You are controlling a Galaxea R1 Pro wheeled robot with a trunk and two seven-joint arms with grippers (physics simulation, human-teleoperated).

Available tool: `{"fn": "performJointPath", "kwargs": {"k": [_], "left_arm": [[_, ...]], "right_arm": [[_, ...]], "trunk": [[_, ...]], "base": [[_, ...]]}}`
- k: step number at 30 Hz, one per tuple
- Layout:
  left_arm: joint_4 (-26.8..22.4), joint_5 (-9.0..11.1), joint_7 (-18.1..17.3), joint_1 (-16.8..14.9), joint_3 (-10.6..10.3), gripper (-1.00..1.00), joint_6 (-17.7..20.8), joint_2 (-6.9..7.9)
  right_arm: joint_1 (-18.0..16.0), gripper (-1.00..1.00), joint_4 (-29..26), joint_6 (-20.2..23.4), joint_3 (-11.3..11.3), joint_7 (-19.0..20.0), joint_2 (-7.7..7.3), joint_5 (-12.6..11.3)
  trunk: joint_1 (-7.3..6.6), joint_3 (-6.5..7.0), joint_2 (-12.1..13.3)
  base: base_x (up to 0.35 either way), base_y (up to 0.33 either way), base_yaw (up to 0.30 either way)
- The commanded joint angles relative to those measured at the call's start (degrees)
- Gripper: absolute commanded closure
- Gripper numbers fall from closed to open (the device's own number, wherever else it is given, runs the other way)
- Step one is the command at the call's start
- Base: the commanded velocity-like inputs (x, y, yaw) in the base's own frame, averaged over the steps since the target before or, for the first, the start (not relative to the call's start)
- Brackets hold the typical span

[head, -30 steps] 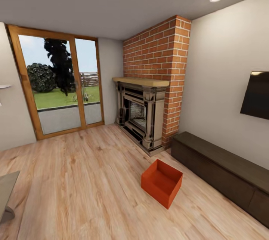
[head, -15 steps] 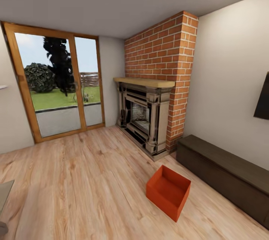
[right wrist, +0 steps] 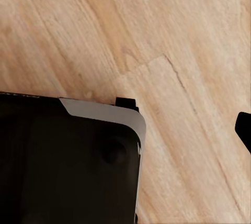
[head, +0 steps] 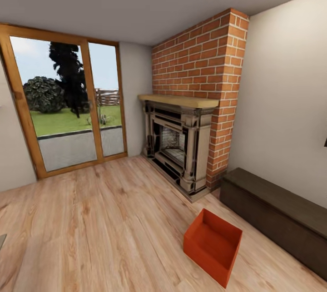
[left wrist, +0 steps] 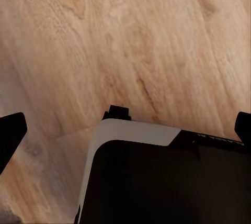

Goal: Move the two storage containers from the living room to the garage. In the garage, place one container on the floor and stack the other container on top of it (either order is fine).

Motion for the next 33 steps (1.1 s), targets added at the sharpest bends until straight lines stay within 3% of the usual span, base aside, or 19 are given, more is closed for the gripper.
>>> {"fn": "performJointPath", "kwargs": {"k": [1,33], "left_arm": [[0.00,0.26,0.05,-0.03,0.25,-1.00,-0.02,0.00],[0.00,0.24,0.05,-0.03,0.25,-1.00,-0.02,-0.05]], "right_arm": [[-0.07,-1.00,0.11,-0.24,0.36,-0.06,-0.01,0.09],[-0.09,-1.00,0.10,-0.23,0.27,-0.09,-0.01,0.08]], "trunk": [[0.04,-0.09,-0.06],[0.04,-0.09,-0.06]], "base": [[0.323,0.162,-0.220],[0.301,0.214,-0.278]]}}
